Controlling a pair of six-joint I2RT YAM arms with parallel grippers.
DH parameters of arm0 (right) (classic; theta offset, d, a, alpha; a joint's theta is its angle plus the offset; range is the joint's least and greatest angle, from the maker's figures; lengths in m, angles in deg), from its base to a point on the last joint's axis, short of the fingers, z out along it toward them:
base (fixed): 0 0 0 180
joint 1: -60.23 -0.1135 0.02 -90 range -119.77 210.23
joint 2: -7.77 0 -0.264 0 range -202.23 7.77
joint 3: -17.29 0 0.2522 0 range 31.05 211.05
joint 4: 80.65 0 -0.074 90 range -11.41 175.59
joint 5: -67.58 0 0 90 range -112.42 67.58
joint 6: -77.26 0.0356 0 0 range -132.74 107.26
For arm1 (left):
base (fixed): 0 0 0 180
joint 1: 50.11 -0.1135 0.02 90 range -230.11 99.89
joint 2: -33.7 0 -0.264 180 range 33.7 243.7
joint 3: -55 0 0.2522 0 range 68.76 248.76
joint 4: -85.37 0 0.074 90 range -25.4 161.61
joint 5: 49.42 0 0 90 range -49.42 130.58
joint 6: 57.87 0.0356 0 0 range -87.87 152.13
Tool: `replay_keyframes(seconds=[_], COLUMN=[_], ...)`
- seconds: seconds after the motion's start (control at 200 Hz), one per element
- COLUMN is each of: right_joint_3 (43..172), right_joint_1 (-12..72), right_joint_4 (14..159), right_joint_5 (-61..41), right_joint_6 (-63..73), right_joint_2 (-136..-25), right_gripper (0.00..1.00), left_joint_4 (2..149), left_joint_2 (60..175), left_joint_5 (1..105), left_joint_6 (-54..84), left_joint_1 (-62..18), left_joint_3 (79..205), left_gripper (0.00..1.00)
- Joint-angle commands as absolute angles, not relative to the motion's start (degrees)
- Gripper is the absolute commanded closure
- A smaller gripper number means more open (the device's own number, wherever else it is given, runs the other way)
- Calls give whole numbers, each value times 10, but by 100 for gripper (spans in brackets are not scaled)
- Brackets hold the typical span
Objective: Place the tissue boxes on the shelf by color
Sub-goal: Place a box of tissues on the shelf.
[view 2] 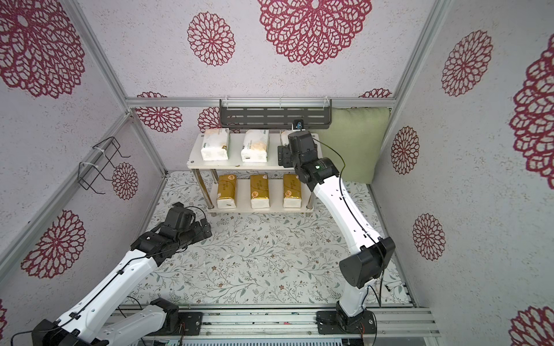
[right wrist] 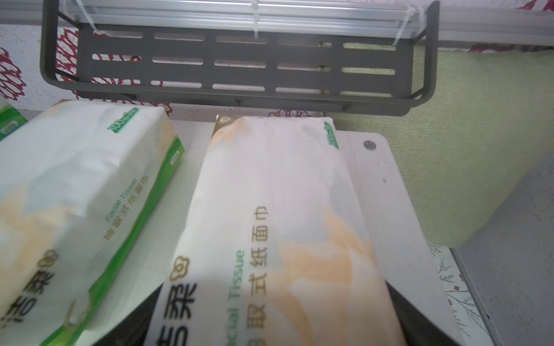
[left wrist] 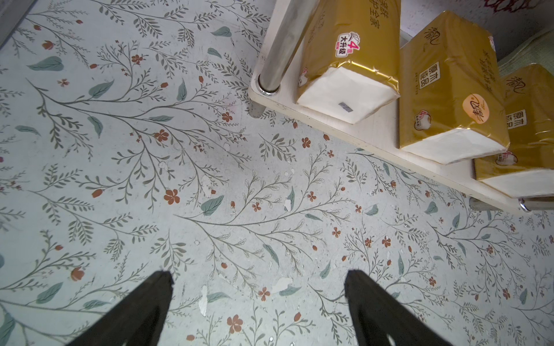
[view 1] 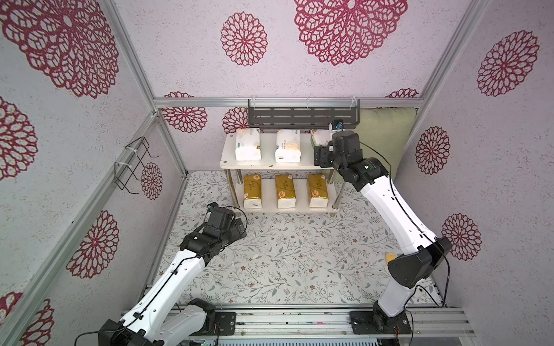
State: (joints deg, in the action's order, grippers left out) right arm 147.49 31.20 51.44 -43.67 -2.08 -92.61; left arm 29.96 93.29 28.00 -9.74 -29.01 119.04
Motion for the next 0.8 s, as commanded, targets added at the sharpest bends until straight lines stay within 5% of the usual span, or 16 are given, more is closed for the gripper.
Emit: replay_keyframes(seconds=[0.0, 0.29, 0.791], right_joint_3=[1470, 1441, 1443], right_joint_1=[315, 309, 309], right_joint_4=[545, 581, 613], right_joint_5=[-453, -461, -462], right_joint_6=[-8, -5, -21], right_joint_2=[-904, -878, -866], right_gripper=[9, 1, 1], left_joint_4=[300, 300, 299], left_joint_2=[929, 930, 930], left_joint_5=[276, 281, 282], left_joint_6=[-98, -100, -100], left_joint_1=[-293, -292, -292], left_joint_3=[1187, 1187, 1188], left_gripper=[3, 3, 3])
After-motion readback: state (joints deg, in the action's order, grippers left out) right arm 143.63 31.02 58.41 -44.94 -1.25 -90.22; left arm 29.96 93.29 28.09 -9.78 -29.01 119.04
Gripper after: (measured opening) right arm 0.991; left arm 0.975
